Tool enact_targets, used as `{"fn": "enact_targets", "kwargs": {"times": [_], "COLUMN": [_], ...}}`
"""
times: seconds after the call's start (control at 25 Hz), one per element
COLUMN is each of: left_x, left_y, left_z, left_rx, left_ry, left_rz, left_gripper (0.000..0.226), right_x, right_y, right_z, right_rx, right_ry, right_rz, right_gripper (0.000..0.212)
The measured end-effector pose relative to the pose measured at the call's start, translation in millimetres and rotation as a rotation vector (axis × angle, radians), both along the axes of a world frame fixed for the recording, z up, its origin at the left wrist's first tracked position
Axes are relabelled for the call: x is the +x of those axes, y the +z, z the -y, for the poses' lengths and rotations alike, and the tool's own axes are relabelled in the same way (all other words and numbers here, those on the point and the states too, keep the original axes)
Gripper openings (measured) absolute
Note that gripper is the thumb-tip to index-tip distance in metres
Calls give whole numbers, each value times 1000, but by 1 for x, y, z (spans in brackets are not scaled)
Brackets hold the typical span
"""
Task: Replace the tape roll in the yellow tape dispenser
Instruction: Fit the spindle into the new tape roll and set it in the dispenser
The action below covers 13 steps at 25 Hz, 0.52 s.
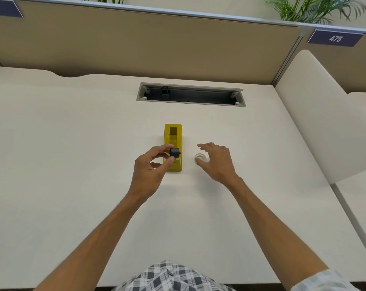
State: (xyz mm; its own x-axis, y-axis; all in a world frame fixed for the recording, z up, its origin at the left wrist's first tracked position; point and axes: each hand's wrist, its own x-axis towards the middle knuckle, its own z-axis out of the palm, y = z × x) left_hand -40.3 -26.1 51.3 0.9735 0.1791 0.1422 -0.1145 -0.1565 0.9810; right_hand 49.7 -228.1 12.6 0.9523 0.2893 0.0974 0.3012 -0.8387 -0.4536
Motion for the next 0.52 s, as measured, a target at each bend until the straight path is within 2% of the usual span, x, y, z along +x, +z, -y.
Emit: {"fn": "enact_targets", "kwargs": {"times": [0.12, 0.2, 0.32, 0.52], "left_x": [-1, -3, -7, -9], "left_y": [1, 3, 5, 11], "left_z": [1, 2, 4, 5], "left_rx": [15, 8, -7, -52], "left_ry": [-10, -33, -72, -95], "left_rz": [3, 24, 55, 57], "left_gripper": [31, 31, 32, 42], "right_x": [-23, -39, -53, -60], "right_y": [25, 39, 52, 56], "right_z": [-12, -21, -27, -26], "right_rx": [479, 674, 797, 932], "right_ry": [6, 57, 130, 109], "right_rz": [-100, -198, -297, -370], "right_gripper": [18, 21, 21, 17]}}
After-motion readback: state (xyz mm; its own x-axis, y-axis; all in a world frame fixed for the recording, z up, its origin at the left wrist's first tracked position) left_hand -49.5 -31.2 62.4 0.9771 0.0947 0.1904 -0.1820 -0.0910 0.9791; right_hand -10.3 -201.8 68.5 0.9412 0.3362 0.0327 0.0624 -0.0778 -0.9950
